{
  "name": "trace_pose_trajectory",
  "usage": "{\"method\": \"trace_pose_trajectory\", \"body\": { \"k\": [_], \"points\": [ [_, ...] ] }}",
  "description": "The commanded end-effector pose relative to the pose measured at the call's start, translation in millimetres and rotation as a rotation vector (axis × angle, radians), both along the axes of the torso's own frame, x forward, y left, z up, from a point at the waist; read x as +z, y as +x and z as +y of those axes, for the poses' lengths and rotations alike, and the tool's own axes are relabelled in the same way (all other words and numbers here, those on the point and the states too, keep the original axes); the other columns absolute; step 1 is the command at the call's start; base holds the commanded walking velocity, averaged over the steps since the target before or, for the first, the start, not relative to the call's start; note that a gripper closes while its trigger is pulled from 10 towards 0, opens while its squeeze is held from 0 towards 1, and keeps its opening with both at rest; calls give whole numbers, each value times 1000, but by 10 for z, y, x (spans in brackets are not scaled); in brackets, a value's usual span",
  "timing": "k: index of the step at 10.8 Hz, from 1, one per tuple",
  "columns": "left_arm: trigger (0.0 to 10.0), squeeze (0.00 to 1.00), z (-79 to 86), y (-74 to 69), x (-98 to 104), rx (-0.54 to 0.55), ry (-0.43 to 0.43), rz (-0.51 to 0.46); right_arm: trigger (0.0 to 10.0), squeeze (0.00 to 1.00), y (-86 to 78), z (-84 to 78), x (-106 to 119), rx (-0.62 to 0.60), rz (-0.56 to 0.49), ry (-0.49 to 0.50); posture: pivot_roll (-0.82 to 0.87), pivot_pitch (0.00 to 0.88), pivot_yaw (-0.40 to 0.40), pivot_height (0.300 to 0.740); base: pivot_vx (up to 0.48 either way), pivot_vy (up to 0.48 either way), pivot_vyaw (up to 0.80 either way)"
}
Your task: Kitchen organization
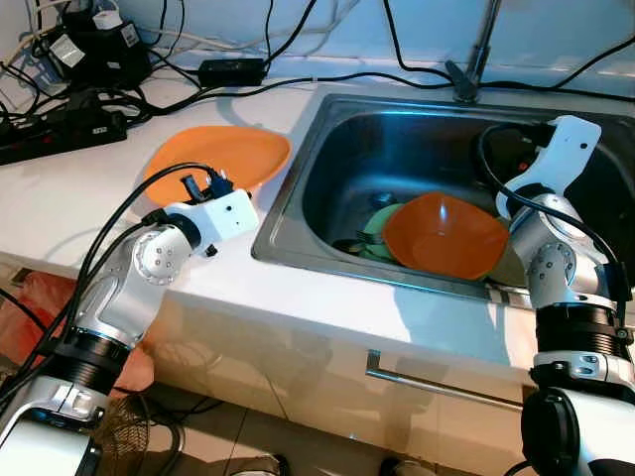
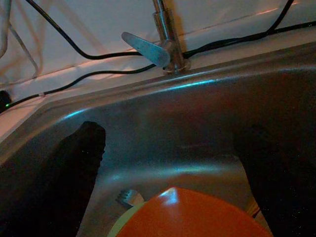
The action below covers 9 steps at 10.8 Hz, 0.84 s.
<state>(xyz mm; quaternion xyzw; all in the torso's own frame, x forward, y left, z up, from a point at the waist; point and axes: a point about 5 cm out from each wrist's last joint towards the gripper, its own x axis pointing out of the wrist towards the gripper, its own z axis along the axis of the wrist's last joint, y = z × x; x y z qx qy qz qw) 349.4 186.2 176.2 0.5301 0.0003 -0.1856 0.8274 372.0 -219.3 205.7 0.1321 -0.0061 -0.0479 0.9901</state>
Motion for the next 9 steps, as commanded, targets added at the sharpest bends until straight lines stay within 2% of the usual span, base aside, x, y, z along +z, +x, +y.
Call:
{"method": "trace_pose_trajectory", "body": {
  "k": [1,3,5,7,9],
  "points": [
    [0,0,69,-55,-317,36,37,110,10000,0,-13,11,13,0,-2,20,84,121,68,740,0,0,0],
    [0,0,53,-46,-283,45,26,47,10000,0,-10,13,7,2,2,31,83,121,67,740,0,0,0],
    [0,0,52,-44,-241,63,38,-79,10000,0,-9,7,2,3,6,34,80,122,66,740,0,0,0],
    [0,0,31,-29,-98,61,28,-214,10000,0,-12,8,-6,9,11,40,80,123,64,740,0,0,0],
    [0,0,-115,-45,54,-1,12,-365,10000,0,-14,11,-22,13,20,51,80,121,66,740,0,0,0]
  ]
}}
